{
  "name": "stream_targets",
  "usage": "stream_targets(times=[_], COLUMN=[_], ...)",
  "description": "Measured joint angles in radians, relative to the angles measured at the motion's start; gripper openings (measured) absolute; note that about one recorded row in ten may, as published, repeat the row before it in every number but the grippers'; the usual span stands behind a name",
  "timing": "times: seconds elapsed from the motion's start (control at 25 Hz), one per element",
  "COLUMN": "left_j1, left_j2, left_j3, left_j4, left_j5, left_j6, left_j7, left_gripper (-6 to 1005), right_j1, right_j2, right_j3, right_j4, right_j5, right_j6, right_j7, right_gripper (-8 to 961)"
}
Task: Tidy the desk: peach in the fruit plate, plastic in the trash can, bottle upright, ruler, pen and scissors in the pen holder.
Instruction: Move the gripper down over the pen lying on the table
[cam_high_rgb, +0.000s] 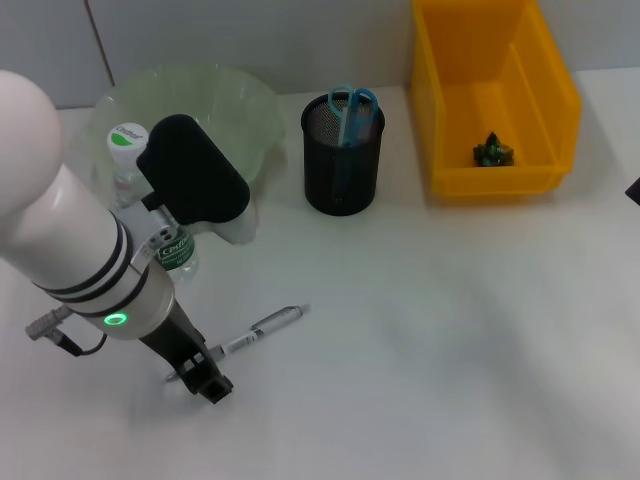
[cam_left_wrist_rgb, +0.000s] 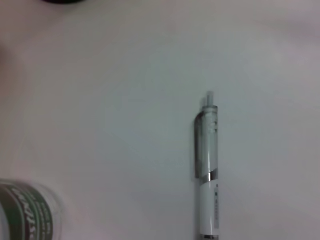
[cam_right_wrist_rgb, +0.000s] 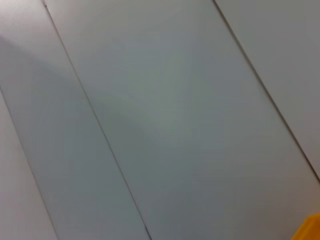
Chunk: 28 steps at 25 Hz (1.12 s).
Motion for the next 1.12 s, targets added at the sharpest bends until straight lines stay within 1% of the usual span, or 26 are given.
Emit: stream_targets(times=[0.52,1.12], left_j1=[-0.022,-0.036], left_j2=[0.000,-0.002], left_j3=[0.023,0.020], left_j4=[-0.010,-0.031], left_j5=[0.003,0.002], left_j6=[0.002,0.003], left_j7=[0.000,-0.009], left_gripper=[645,575], right_j1=[-0.004,-0.006], right_j2=[0.001,0.001], right_j3=[-0.001,-0.001], right_j4=[0.000,-0.002], right_j5=[0.000,0.000], right_j6=[-0.002,-0.007], right_j7=[0.000,0.000], right_gripper=[803,803])
